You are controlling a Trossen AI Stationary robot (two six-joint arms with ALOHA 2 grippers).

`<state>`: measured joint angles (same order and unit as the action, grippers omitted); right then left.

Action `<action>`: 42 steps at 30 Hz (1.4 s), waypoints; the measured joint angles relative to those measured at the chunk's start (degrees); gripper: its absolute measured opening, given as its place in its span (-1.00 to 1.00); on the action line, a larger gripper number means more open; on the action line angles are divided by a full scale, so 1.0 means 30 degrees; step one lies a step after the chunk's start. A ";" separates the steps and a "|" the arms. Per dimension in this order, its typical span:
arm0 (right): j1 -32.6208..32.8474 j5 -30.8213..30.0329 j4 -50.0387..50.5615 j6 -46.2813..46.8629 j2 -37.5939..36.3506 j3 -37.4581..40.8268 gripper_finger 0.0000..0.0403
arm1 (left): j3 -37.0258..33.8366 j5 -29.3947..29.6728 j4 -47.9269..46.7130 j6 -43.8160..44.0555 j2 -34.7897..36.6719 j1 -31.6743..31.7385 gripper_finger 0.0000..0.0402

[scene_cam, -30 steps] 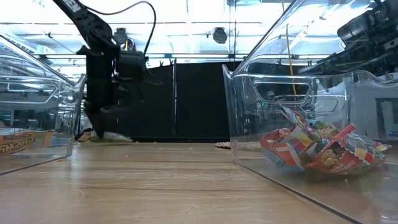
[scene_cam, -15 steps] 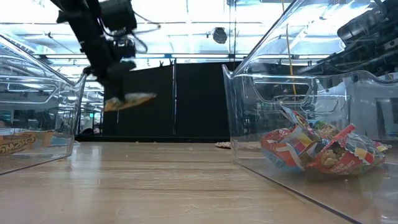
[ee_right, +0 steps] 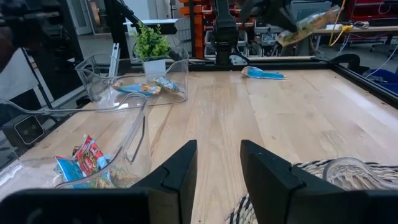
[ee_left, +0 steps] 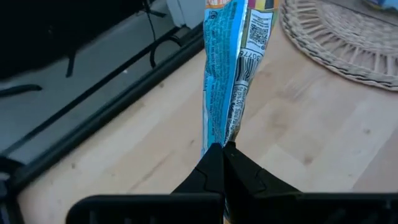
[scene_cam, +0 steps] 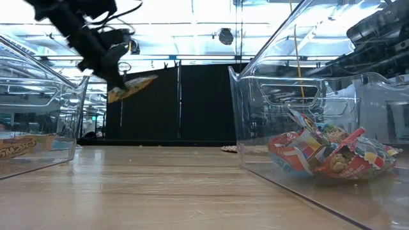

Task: Pick and place Granola Bars by type
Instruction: Put the orange granola bar into the bottom left transparent bin

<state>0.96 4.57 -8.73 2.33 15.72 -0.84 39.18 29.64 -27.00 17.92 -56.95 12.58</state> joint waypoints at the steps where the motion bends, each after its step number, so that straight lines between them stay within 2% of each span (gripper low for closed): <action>1: -0.0003 0.0003 0.0000 0.0000 0.0000 0.0000 -0.43 | -0.0751 0.0009 0.0394 0.0228 0.0635 0.0078 -1.00; 8: -0.0001 0.0004 0.0000 0.0000 0.0000 0.0000 -0.43 | -0.5925 -0.0593 0.4013 0.2142 0.5526 0.0771 -1.00; 12: -0.0003 0.0004 0.0000 0.0000 -0.0001 0.0000 -0.43 | -0.7495 -0.1191 0.5135 0.2553 0.8078 0.0767 -1.00; 14: -0.0003 0.0004 0.0000 0.0000 -0.0007 0.0000 -0.43 | -0.7893 -0.2136 0.5871 0.2150 0.9167 0.0723 -1.00; 16: 0.0002 0.0004 0.0000 0.0000 -0.0005 0.0000 -0.43 | -0.8069 -0.4021 0.6449 0.1336 1.0136 0.0585 -1.00; 19: 0.0001 0.0002 0.0000 0.0000 -0.0005 0.0000 -0.43 | -0.8088 -0.8008 0.7296 -0.0019 1.1055 0.0136 -0.99; 25: -0.0002 0.0004 0.0000 0.0000 0.0000 0.0000 -0.43 | -0.8088 -1.5103 1.0313 -0.2153 1.1257 -0.1767 -0.99; 27: 0.0000 0.0002 -0.0002 0.0000 -0.0007 0.0000 -0.43 | -0.8088 -1.6707 1.0998 -0.2867 1.1243 -0.2616 -0.99; 35: 0.0004 0.0004 0.0000 0.0000 0.0000 0.0000 -0.43 | -0.8088 -1.6790 1.1376 -0.3133 1.1099 -0.5350 -0.99; 42: 0.0003 0.0004 -0.0007 0.0000 -0.0006 0.0000 -0.43 | -0.8088 -1.5073 1.1521 -0.2765 1.0835 -0.6838 -0.99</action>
<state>0.97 4.58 -8.75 2.33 15.71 -0.84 14.92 -15.58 7.56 9.63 -24.45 -7.93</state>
